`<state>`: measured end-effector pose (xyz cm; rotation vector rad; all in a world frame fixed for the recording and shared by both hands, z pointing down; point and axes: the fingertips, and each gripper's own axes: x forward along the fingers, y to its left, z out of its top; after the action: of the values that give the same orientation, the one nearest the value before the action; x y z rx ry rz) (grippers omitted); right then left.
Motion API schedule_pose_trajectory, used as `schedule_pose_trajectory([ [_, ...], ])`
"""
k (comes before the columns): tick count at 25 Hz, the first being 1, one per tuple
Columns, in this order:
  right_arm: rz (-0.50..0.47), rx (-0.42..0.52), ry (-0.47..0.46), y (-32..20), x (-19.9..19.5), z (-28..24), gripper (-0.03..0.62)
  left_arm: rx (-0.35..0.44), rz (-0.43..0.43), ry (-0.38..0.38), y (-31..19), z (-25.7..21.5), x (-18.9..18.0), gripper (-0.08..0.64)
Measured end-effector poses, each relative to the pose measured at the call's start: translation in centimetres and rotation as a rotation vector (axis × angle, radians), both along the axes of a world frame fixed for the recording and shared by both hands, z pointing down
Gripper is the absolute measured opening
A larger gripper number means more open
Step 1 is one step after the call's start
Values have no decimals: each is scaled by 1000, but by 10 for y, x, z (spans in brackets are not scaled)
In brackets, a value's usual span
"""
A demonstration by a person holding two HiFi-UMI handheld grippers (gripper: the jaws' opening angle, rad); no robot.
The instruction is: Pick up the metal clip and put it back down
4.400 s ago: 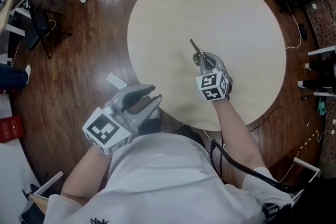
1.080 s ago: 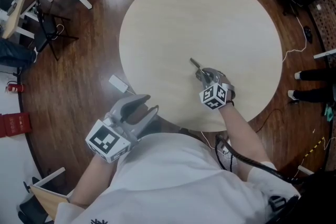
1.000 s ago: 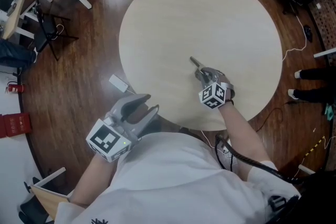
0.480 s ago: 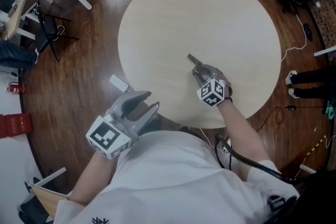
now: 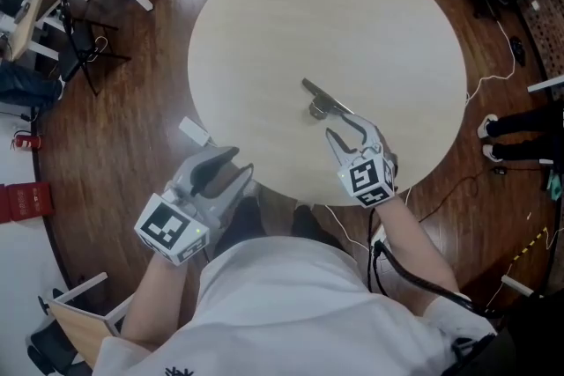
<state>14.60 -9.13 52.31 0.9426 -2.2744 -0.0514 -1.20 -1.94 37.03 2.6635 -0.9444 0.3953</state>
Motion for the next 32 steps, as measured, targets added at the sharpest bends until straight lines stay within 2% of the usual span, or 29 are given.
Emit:
schedule_pose_trajectory([
  [3, 17, 19, -43, 25, 6, -28, 169, 6, 3, 3, 9, 0, -2, 133],
  [8, 91, 51, -114, 77, 10, -68, 164, 21, 73, 28, 39, -1, -5, 133],
  [12, 156, 99, -163, 130, 15, -97, 160, 66, 122, 72, 74, -7, -9, 133],
  [17, 251, 100, -223, 212, -3, -135, 158, 90, 169, 121, 128, -12, -41, 133],
  [21, 282, 120, -242, 266, -22, -166, 155, 77, 215, 148, 168, -10, -58, 133],
  [28, 327, 160, -257, 325, -12, -191, 137, 94, 242, 163, 212, -17, -52, 133],
  [32, 335, 187, -271, 350, 3, -193, 132, 104, 260, 153, 233, -17, -34, 133],
])
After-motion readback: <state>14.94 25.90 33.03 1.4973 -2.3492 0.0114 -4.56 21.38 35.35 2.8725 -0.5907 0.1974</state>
